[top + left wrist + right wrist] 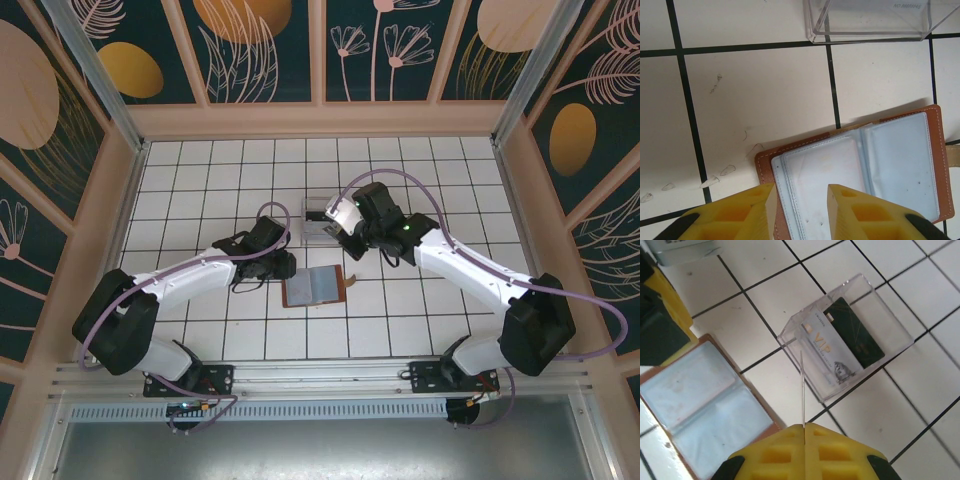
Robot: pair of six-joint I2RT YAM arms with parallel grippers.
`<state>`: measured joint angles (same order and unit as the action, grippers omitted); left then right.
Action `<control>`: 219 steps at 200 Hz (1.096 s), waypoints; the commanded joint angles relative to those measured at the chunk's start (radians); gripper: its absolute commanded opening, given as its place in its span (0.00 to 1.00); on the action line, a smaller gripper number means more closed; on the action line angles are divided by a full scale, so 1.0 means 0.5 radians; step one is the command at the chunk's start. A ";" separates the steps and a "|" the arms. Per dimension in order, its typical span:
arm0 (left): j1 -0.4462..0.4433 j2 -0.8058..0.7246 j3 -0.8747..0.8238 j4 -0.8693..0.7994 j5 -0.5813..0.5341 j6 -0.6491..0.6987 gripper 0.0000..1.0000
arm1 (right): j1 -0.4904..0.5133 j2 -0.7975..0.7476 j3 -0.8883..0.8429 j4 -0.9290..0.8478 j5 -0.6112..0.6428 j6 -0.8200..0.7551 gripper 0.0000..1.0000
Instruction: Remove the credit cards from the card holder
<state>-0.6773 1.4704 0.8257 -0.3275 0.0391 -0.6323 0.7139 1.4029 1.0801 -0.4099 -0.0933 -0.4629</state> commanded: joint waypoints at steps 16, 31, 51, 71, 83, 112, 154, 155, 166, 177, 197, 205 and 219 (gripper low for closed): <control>-0.012 0.022 0.054 -0.075 -0.047 0.028 0.34 | -0.034 0.142 0.180 -0.128 0.040 -0.640 0.00; -0.012 0.017 0.049 -0.077 -0.065 0.025 0.34 | -0.057 0.219 0.270 -0.179 0.016 -0.717 0.00; -0.010 0.017 0.033 -0.077 -0.087 0.018 0.34 | -0.086 0.333 0.389 -0.256 -0.046 -0.800 0.00; -0.007 0.033 0.018 -0.071 -0.098 0.016 0.34 | -0.108 0.436 0.507 -0.319 -0.090 -0.863 0.00; -0.004 0.047 0.018 -0.072 -0.097 0.015 0.34 | -0.119 0.499 0.581 -0.364 -0.121 -0.901 0.00; 0.025 0.035 -0.009 -0.034 -0.035 0.002 0.35 | -0.145 0.654 0.766 -0.466 -0.187 -0.976 0.00; 0.122 0.014 -0.077 0.041 0.074 -0.006 0.35 | -0.166 0.867 1.026 -0.572 -0.239 -1.058 0.00; 0.126 0.013 -0.080 0.044 0.079 -0.006 0.35 | -0.166 0.871 1.031 -0.574 -0.241 -1.060 0.00; 0.162 -0.001 -0.114 0.072 0.115 -0.009 0.35 | -0.167 0.921 1.092 -0.597 -0.254 -1.073 0.00; 0.200 -0.015 -0.141 0.093 0.130 -0.011 0.35 | -0.172 0.974 1.153 -0.626 -0.267 -1.089 0.00; 0.235 -0.025 -0.157 0.094 0.137 -0.004 0.35 | -0.178 1.063 1.259 -0.673 -0.277 -1.113 0.00; 0.243 -0.030 -0.160 0.094 0.138 0.001 0.36 | -0.176 1.099 1.301 -0.689 -0.277 -1.120 0.00; 0.254 -0.032 -0.162 0.094 0.137 0.010 0.36 | -0.180 1.152 1.364 -0.710 -0.272 -1.135 0.00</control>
<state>-0.5602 1.4788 0.7547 -0.2970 0.0887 -0.6327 0.6338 1.9339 1.6917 -0.7055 -0.2077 -0.9974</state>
